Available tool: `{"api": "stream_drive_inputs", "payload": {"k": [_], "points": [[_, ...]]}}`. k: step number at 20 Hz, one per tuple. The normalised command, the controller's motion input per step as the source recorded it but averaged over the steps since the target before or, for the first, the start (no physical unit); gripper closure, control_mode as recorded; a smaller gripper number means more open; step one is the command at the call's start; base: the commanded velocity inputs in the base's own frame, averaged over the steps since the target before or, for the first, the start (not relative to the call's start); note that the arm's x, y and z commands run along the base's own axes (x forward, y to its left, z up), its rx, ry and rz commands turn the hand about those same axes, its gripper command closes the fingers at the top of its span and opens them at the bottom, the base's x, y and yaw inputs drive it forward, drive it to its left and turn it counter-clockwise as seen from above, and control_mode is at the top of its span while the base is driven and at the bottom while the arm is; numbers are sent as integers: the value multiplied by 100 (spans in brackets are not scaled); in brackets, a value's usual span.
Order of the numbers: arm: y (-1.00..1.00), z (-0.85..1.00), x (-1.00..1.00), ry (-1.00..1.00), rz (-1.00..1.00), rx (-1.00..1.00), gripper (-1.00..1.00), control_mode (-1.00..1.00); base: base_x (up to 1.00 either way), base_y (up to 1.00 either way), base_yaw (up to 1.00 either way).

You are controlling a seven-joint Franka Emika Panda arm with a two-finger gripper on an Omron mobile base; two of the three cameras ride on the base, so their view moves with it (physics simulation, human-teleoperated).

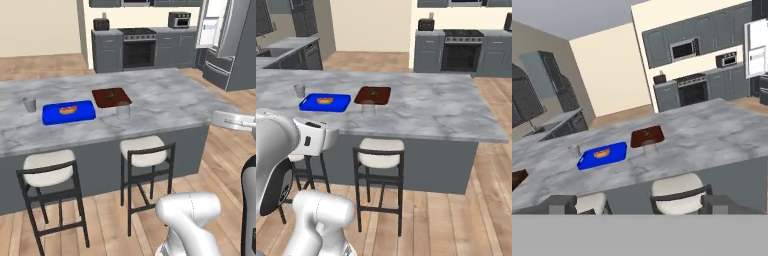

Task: Take the donut and cupcake from the fridge and place them on the empty tray on the dining counter.

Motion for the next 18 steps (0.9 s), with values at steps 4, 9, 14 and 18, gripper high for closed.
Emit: {"api": "stream_drive_inputs", "payload": {"k": [4,9,14,18], "points": [[0,0,0,0,0,0,-100,100,0,-100,-10],[0,0,0,0,0,0,-100,100,0,-100,-9],[0,0,0,0,0,0,-100,100,0,-100,-11],[0,0,0,0,0,0,-100,100,0,-100,-10]]}}
